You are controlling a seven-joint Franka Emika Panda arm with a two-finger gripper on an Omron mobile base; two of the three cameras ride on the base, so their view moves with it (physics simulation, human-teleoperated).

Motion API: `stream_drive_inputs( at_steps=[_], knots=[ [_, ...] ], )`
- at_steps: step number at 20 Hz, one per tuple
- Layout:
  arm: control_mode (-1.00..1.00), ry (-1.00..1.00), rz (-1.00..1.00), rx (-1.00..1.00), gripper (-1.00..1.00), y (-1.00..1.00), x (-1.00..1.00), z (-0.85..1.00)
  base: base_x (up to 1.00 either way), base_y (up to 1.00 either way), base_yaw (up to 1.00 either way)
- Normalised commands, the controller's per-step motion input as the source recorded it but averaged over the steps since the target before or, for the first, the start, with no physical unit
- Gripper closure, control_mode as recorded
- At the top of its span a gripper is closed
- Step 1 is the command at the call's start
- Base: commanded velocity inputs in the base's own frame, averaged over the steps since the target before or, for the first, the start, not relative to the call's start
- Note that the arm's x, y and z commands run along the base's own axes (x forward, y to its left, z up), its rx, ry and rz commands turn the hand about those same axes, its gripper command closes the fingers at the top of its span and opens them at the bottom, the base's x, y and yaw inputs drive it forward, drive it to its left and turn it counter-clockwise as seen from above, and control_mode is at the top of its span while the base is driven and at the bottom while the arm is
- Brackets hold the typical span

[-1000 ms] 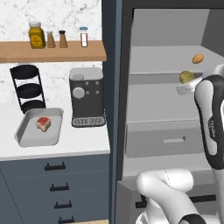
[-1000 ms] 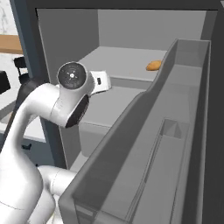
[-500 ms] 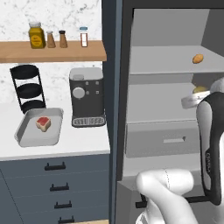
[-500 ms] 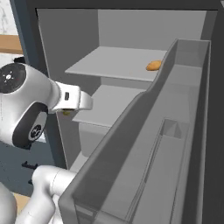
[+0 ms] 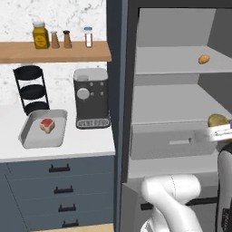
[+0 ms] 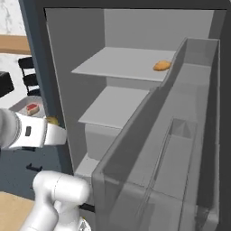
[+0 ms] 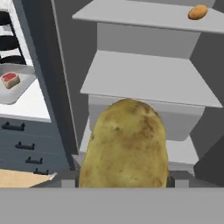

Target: Place one potato and one steak in each tupperware on the nearby counter, to pack two identical lunches.

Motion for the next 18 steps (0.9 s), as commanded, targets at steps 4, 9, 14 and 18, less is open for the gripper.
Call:
stream_drive_inputs(
  at_steps=[4,9,14,18],
  knots=[
    [1.0,0.0,0.0,0.0,1.0,0.0,0.0,0.0,-0.84,0.93,0.01],
    [1.0,0.0,0.0,0.0,1.0,0.0,0.0,0.0,-0.08,1.0,0.05],
    [1.0,0.0,0.0,0.0,1.0,0.0,0.0,0.0,0.17,1.0,0.03],
    [1.0,0.0,0.0,0.0,1.0,0.0,0.0,0.0,0.31,1.0,0.08]
  ],
)
